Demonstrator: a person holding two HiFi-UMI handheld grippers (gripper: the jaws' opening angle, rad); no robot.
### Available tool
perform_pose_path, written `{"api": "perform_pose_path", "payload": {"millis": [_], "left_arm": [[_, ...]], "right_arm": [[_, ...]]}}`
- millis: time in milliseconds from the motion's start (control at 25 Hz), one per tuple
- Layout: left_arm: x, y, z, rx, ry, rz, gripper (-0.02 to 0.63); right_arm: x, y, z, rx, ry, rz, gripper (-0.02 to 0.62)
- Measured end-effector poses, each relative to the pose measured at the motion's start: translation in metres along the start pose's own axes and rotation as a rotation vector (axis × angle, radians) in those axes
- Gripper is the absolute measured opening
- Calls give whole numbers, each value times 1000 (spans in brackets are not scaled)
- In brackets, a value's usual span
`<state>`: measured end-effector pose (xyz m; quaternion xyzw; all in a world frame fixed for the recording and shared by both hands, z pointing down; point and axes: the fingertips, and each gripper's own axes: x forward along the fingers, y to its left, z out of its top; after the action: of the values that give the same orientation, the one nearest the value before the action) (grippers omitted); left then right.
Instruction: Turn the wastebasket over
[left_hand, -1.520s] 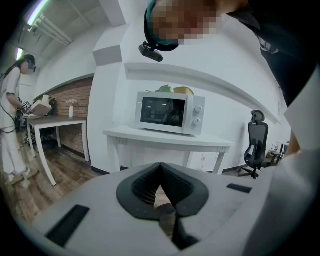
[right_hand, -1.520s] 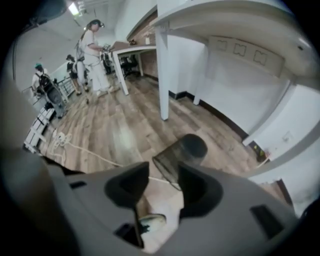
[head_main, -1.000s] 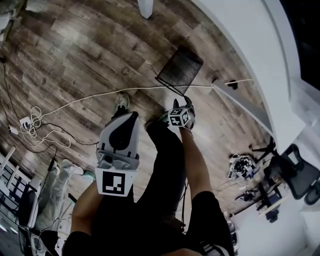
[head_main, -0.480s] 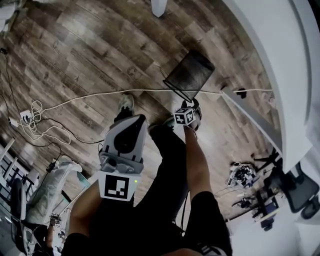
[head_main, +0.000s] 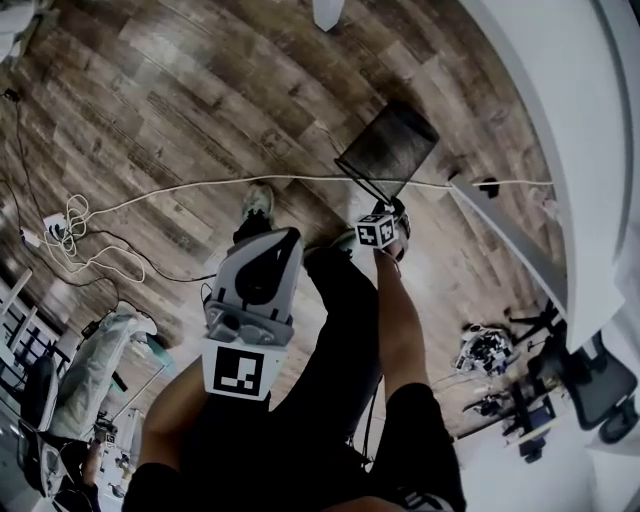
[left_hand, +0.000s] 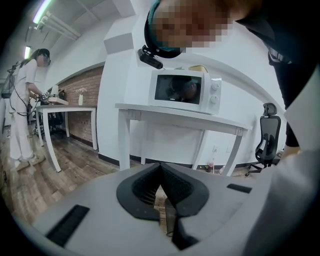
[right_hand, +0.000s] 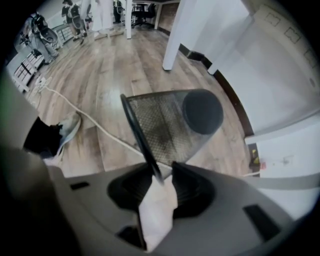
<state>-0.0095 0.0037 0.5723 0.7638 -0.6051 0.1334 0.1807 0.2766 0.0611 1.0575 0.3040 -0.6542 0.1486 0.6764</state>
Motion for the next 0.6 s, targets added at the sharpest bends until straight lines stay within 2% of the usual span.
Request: {"api": "perform_pose_path", "payload": {"millis": [240,600], "left_arm": [[-1,0,0,1,12,-10,35],[-3,0,12,-15,10,-13,35]], "right_arm": [[-9,-13,2,18,3,9,122],[-37,-40,25,111,-28,30,92]]}}
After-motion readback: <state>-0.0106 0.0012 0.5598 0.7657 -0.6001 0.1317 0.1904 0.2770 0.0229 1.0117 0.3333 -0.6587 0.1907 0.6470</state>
